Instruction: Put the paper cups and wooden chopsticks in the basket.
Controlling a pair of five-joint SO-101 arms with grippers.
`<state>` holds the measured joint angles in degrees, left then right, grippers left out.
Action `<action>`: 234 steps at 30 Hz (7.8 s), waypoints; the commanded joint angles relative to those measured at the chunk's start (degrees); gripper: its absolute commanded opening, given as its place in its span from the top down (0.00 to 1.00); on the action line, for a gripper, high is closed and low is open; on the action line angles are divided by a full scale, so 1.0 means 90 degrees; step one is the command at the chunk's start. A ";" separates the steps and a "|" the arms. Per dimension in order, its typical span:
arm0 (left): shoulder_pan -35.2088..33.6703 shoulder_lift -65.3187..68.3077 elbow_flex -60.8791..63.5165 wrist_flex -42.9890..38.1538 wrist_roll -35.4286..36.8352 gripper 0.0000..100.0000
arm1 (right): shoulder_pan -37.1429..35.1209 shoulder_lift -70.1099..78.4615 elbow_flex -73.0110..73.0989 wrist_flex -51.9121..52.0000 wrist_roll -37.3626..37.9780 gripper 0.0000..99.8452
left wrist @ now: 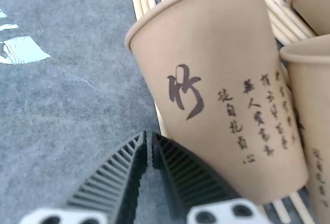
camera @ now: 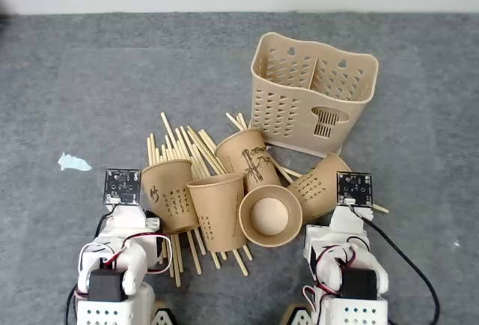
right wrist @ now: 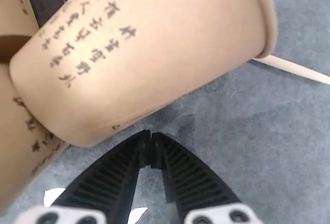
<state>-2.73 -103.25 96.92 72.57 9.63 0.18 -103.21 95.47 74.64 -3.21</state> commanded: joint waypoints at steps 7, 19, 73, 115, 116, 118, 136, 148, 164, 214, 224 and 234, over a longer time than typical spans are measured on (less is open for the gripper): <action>0.0029 -0.0107 -0.0054 -0.0029 0.0049 0.99 | -0.0024 -0.0073 0.0107 0.0024 -0.0029 0.99; 0.0029 -0.0107 -0.0054 -0.0029 0.0049 0.99 | -0.0024 -0.0073 0.0107 0.0024 -0.0029 0.99; 0.0029 -0.0107 -0.0054 -0.0029 0.0049 0.99 | -0.0024 -0.0073 0.0107 0.0024 -0.0029 0.99; 0.0020 -0.0107 -0.0054 -0.0029 0.0049 0.99 | -0.1656 0.4733 -0.6525 0.1685 -0.0117 0.99; 0.0020 -0.0107 -0.0054 -0.0029 0.0049 0.99 | -0.1763 0.4918 -0.6525 0.1675 -0.0215 0.99; 0.0020 -0.0107 -0.0054 -0.0029 0.0049 0.99 | -0.1998 0.5201 -0.6535 0.1665 -0.0391 0.99; 0.0020 -0.0107 -0.0054 -0.0029 0.0049 0.99 | -0.2799 0.6071 -0.6515 0.1392 -0.0713 0.83; 0.0020 -0.0107 -0.0054 -0.0029 0.0049 0.99 | -0.2466 0.6100 -0.7072 0.1431 -0.0723 0.82; 0.0020 -0.0107 -0.0054 -0.0029 0.0049 0.99 | -0.2046 0.6803 -0.6115 0.0708 -0.0088 0.97; 0.0020 -0.0107 -0.0054 -0.0029 0.0049 0.99 | 0.0650 0.9021 -1.2083 0.0220 -0.0195 0.99; 0.0020 -0.0107 -0.0054 -0.0029 0.0049 0.99 | 0.0689 0.9382 -1.2376 0.0982 -0.0479 0.86; 0.0020 -0.0107 -0.0054 -0.0029 0.0049 0.99 | 0.0659 0.9451 -1.3695 0.2652 -0.0410 0.89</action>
<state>-2.81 -103.25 96.92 72.57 9.63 5.45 -18.37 -24.53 96.00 -6.46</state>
